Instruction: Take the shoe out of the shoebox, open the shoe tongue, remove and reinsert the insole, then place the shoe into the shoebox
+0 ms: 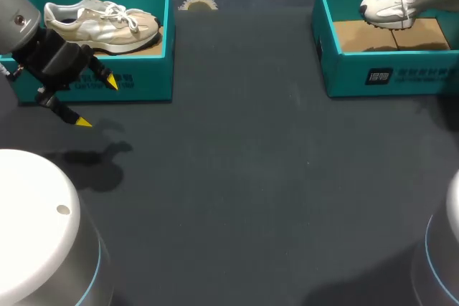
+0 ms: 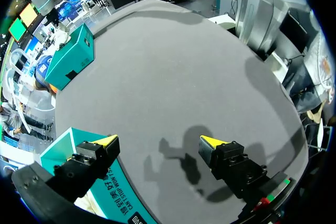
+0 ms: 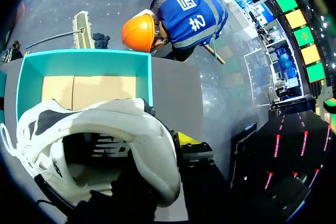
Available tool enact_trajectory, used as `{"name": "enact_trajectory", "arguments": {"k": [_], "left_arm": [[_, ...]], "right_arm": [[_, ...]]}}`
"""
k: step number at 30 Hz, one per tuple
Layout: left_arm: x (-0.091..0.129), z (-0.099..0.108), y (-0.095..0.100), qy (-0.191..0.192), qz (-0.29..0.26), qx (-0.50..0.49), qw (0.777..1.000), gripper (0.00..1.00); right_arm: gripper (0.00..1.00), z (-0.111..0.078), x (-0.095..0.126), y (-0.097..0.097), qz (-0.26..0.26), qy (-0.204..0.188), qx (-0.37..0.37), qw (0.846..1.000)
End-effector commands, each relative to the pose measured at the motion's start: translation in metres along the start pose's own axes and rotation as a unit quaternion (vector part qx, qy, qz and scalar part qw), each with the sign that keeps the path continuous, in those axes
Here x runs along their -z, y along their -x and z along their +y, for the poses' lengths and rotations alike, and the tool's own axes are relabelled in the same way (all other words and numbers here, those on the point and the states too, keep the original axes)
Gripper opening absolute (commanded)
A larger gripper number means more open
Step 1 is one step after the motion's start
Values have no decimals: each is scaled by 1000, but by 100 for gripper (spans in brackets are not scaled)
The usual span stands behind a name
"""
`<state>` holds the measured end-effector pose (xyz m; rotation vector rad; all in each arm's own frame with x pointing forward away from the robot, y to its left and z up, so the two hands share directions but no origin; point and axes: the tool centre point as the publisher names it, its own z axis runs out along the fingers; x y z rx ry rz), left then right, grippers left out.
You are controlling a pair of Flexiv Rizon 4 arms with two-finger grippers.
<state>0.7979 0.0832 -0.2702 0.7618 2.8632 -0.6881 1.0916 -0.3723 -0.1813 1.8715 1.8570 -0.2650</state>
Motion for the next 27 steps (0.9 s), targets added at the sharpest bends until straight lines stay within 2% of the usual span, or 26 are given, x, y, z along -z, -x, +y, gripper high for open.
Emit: {"name": "enact_trajectory", "arguments": {"k": [1,15,21,27], "left_arm": [[0,0,-1,1,0,-1,1000,100],[0,0,-1,1,0,-1,1000,100],[0,0,-1,1,0,-1,1000,100],[0,0,-1,1,0,-1,1000,100]], "right_arm": [[0,-2,2,1,1,2,-1,1000],[0,-2,2,1,1,2,-1,1000],[0,-9,8,-5,-16,15,-33,999],[0,-19,4,-11,-17,15,-54,998]]}}
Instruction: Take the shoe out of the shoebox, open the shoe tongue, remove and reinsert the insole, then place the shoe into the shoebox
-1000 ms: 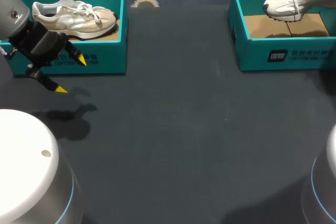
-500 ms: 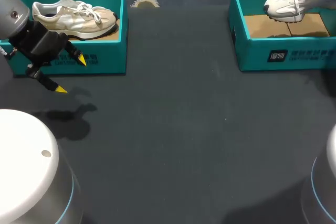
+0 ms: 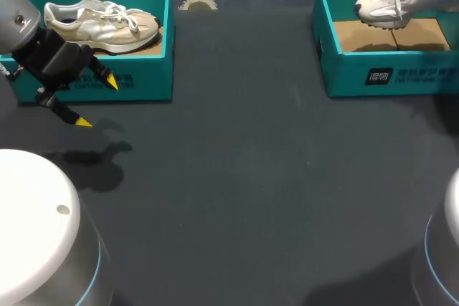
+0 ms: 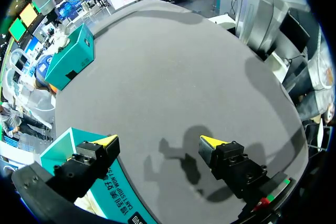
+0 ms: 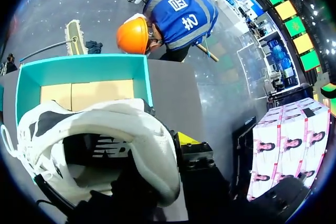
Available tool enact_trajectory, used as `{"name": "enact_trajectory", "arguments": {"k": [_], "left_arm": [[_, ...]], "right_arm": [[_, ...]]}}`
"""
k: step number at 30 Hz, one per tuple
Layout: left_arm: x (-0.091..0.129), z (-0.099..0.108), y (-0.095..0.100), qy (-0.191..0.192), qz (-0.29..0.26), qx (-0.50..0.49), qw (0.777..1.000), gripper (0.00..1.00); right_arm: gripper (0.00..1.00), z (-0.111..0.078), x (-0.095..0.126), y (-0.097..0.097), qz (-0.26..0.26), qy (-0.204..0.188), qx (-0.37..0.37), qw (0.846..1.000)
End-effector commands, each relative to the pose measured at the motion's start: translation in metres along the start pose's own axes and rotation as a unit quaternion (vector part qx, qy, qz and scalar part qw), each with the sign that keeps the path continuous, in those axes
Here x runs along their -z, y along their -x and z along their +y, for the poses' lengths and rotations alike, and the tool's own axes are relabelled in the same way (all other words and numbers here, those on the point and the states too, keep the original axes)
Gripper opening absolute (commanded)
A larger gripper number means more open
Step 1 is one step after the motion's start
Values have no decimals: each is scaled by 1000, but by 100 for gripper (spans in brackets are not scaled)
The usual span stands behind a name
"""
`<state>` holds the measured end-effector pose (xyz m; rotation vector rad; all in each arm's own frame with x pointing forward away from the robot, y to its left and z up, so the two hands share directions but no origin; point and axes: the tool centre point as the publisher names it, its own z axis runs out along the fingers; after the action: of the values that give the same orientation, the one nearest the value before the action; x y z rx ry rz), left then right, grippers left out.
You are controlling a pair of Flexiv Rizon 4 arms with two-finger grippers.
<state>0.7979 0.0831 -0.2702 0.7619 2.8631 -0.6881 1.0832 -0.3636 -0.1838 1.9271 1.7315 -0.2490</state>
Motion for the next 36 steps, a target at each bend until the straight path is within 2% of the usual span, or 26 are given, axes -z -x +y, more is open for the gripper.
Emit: {"name": "enact_trajectory", "arguments": {"k": [1,5,20,24,36], "left_arm": [[0,0,-1,1,0,-1,1000,100],[0,0,-1,1,0,-1,1000,100],[0,0,-1,1,0,-1,1000,100],[0,0,-1,1,0,-1,1000,100],[0,0,-1,1,0,-1,1000,100]], "right_arm": [[0,-13,1,-3,2,7,-5,1000],[0,-22,2,-3,-5,-3,-23,1000],[0,-22,2,-3,-5,-3,-23,1000],[0,-25,1,-4,-19,1,-34,999],[0,-34,-11,-6,-37,6,-37,999]]}}
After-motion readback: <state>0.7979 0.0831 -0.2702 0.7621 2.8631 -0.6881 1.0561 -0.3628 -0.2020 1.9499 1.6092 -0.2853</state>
